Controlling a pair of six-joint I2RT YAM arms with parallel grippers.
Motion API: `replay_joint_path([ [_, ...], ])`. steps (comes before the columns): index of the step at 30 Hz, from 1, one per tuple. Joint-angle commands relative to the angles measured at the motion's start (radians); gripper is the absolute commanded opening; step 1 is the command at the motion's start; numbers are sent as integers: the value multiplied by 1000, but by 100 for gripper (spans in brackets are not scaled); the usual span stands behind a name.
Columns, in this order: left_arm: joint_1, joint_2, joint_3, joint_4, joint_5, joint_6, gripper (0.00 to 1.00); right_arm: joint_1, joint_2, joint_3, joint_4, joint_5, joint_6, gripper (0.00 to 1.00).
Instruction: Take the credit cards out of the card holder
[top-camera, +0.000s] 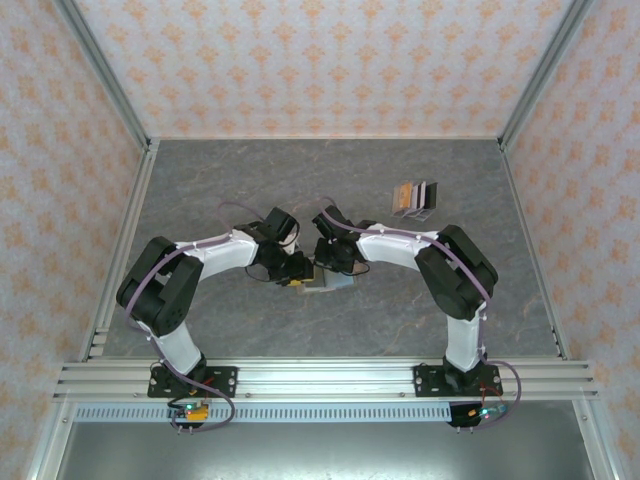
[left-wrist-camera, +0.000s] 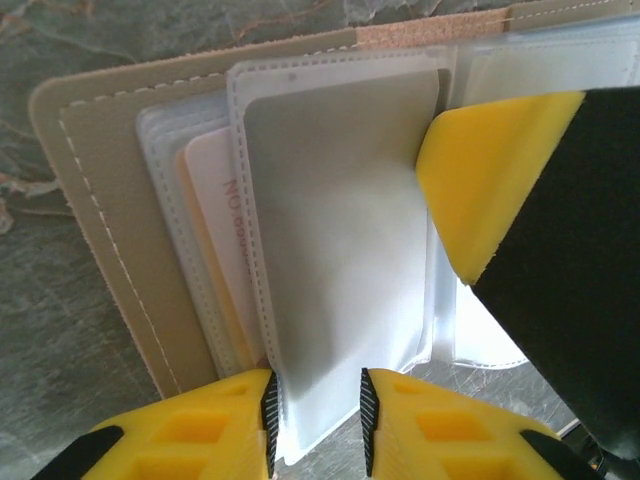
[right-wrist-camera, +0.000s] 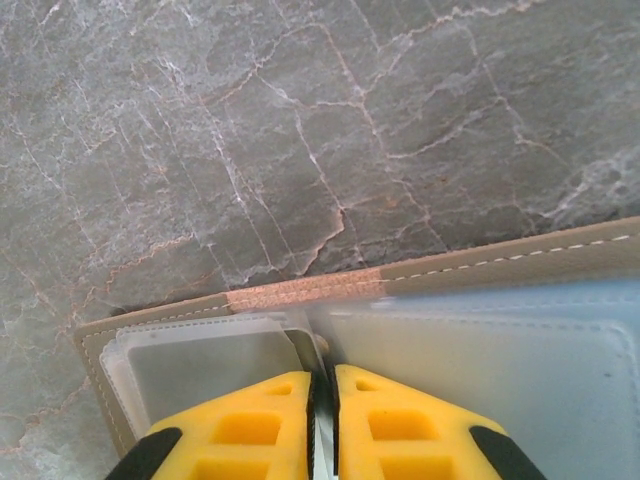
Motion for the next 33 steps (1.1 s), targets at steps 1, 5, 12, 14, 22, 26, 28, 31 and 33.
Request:
replay_joint_path([
  [1,-6,-33,-11,34,-18,-24,24,-4,34,-49,-35,10,17,13],
  [5,0,-42,-21,39,-36,-36,18,-9,14,-43,-34,-2,14,13],
  [12,7,-66,-33,59,-11,-42,17,-21,-84,-20,-20,-36,7,23],
  [14,8,-64,-38,95,27,-55,20,-22,-116,-15,-10,-41,7,28],
  [22,7,-78,-42,215,117,-123,35,-27,-256,-54,-32,67,28,36],
  [26,7,-90,-22,274,141,-172,45,-30,-341,-95,-79,192,26,40],
  [28,5,-84,0,285,155,-181,49,-32,-376,-112,-95,237,25,41],
  [31,-3,-62,22,324,186,-208,54,-35,-420,-129,-117,286,21,43],
  [33,-12,-37,36,343,198,-222,56,-38,-445,-138,-124,311,20,43],
])
